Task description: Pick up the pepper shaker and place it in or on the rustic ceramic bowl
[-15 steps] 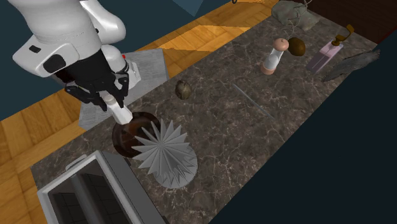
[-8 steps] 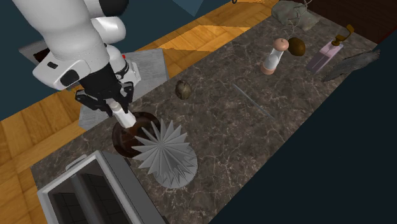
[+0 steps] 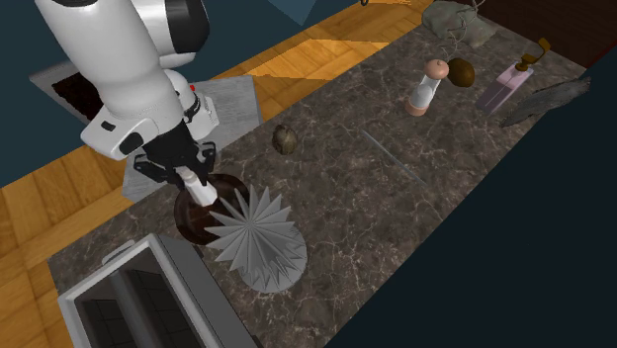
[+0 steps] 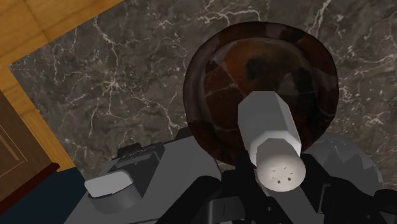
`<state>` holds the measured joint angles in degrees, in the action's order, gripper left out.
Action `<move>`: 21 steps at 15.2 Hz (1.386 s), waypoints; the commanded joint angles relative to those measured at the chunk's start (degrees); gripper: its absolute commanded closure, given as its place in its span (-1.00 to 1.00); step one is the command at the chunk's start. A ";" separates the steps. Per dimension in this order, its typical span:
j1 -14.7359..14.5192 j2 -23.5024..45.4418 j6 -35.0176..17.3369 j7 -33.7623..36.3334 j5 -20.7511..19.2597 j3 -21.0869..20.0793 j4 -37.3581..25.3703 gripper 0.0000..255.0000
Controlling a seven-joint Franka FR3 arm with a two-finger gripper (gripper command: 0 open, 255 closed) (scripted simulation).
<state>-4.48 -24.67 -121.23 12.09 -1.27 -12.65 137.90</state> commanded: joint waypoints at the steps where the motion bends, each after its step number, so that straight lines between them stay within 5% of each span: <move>1: 0.00 0.45 -1.67 0.28 -0.08 -0.19 1.20 1.00; 10: 0.02 0.80 -2.84 0.44 -0.15 -0.29 2.03 1.00; 11: 0.02 0.80 -2.84 0.44 -0.15 -0.29 2.03 -1.00; 16: 0.02 0.80 -2.84 0.44 -0.15 -0.29 2.03 -1.00; 21: -0.42 -2.14 4.95 -0.03 0.49 0.00 -2.86 -1.00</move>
<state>-4.78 -26.14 -117.47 12.07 -0.93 -12.66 135.50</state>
